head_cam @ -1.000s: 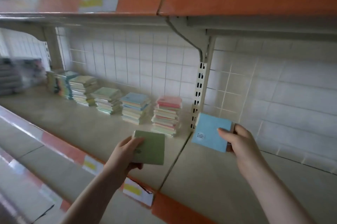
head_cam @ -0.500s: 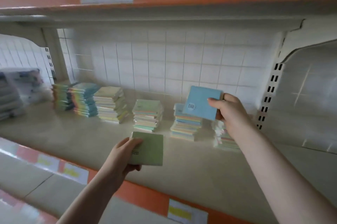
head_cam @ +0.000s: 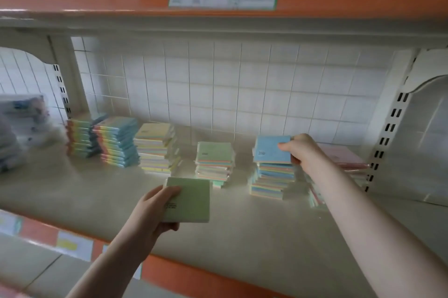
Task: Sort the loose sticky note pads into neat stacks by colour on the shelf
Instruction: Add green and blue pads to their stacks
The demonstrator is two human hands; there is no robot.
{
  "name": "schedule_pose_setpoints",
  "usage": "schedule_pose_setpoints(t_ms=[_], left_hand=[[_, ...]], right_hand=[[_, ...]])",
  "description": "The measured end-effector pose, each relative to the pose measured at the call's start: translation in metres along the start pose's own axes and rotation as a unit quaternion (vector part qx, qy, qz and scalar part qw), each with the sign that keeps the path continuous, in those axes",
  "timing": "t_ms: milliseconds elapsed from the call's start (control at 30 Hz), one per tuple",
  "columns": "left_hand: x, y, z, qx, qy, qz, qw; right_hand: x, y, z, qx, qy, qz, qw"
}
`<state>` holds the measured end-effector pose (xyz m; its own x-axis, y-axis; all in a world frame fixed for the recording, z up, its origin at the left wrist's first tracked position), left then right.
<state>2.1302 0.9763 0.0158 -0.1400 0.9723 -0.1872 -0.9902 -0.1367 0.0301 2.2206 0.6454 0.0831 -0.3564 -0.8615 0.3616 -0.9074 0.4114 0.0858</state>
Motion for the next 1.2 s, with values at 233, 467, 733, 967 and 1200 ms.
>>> schedule_pose_setpoints(t_ms=[233,467,733,967,1200], left_hand=[[-0.011,-0.019,0.03,-0.041,-0.007,-0.001,0.999],[-0.032,-0.048,0.056,-0.067,-0.049,0.003,0.997],[-0.067,-0.105,0.076,-0.097,-0.138,0.016,0.986],[-0.081,-0.132,0.062,-0.119,-0.317,0.05,0.94],[-0.077,-0.135,0.06,-0.122,-0.452,0.057,0.882]], right_hand=[[0.0,-0.002,-0.013,0.061,0.304,0.093,0.946],[0.012,0.029,-0.028,0.206,0.318,0.186,0.907],[0.039,0.08,-0.018,0.362,0.27,0.258,0.854],[0.038,0.098,0.007,0.405,0.289,0.228,0.837],[0.048,0.098,0.021,0.375,0.271,0.205,0.862]])
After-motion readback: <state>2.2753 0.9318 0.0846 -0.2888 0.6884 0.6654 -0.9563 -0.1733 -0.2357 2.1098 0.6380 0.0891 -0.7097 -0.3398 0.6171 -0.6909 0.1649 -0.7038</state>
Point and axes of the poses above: each hand's wrist, its own y-axis away from the middle knuckle, its own x-axis out of the back of the hand, z = x × y, the point moved 10 cm from there along -y, towards the middle knuckle, and after that the axes turned 5 degrees about -x, right-handed, at the moved point
